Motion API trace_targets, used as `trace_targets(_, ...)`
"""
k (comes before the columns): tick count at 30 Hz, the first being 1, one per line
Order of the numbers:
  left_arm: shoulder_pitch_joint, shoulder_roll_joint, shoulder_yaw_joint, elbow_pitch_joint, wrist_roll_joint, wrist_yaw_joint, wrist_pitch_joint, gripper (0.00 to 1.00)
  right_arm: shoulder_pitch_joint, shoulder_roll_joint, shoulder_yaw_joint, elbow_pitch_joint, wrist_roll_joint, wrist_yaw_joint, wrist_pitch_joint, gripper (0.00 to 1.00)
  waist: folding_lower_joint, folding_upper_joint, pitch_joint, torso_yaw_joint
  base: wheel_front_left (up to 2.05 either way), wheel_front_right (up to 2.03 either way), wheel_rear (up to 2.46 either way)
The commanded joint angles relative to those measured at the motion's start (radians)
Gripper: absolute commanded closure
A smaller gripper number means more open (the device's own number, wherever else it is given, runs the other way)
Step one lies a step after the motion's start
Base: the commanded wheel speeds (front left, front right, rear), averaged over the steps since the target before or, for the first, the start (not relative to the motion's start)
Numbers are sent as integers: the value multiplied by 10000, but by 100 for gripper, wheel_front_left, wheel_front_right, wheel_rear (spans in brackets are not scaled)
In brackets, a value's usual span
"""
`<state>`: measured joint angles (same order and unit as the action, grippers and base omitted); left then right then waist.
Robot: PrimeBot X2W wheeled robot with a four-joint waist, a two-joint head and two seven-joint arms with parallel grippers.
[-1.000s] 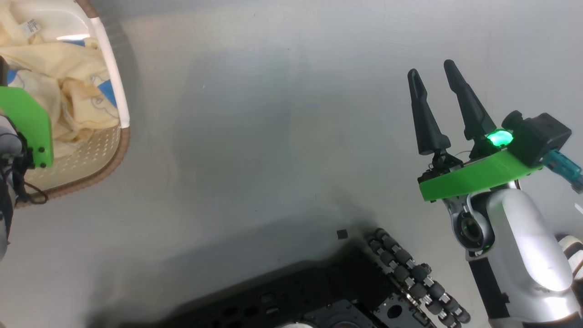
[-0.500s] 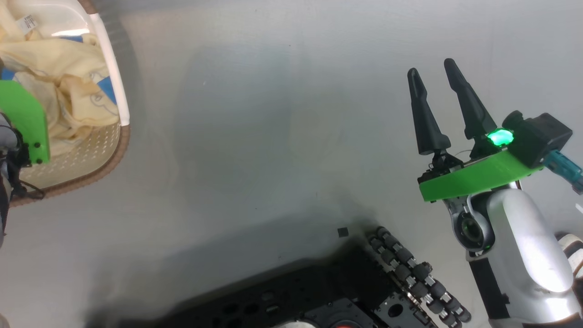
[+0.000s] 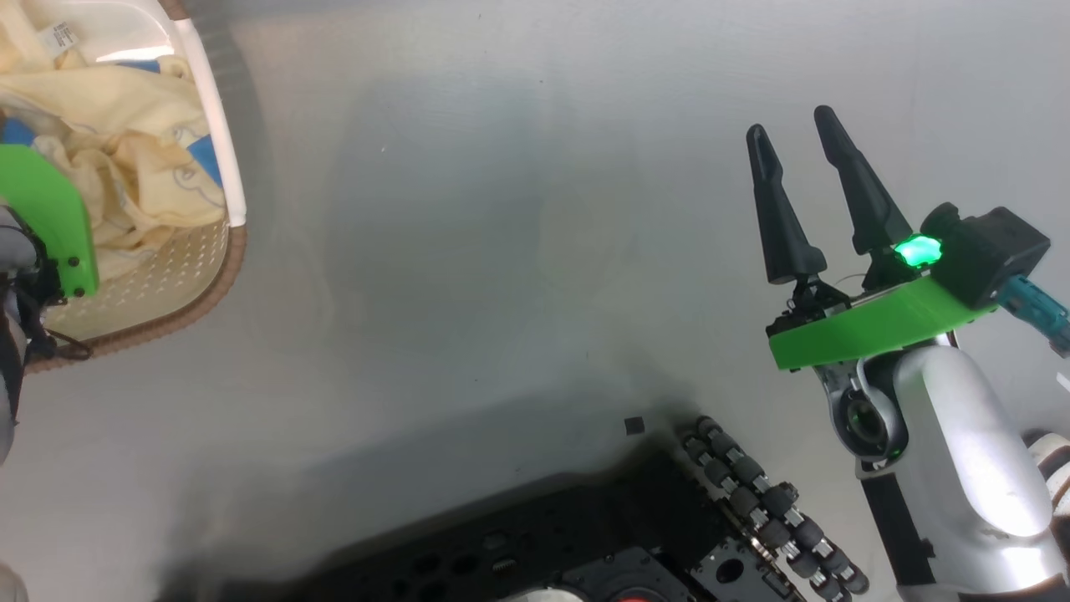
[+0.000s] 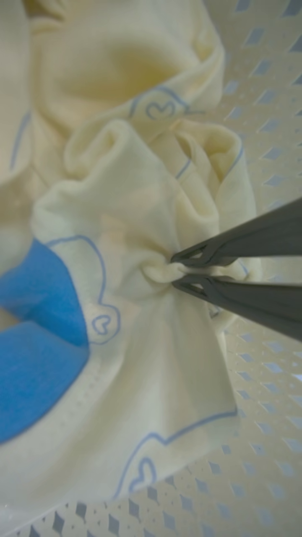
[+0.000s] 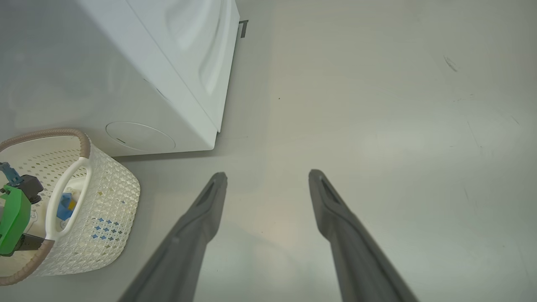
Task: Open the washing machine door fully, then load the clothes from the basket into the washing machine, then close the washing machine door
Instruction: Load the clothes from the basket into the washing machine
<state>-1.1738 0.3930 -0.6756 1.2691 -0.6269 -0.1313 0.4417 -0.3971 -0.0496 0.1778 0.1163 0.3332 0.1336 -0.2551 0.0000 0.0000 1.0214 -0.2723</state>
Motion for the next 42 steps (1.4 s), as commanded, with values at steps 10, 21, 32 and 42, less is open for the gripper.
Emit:
trace_targets(10,-249,590,14,99,130,121,-820,100,70,-7,260,-145,119,-29,-67,0,0,0,-200,-57,0,0,0)
trace_targets(21,133,365,-227,-178,145,46,-2517,100,-88,-7,-75,-54,28,-29,-67,0,0,0,-988,317,0,0,0)
trace_targets(32,1172,-280,-103,-118,-147,123,-4351,100,89,-7,-327,176,-271,-29,-67,0,0,0,-2630,937,0,0,0)
trace_targets(42,2489,-490,111,-166,-400,354,-6598,100,589,-31,-374,605,-475,-29,-67,0,0,0,-4763,1491,0,0,0)
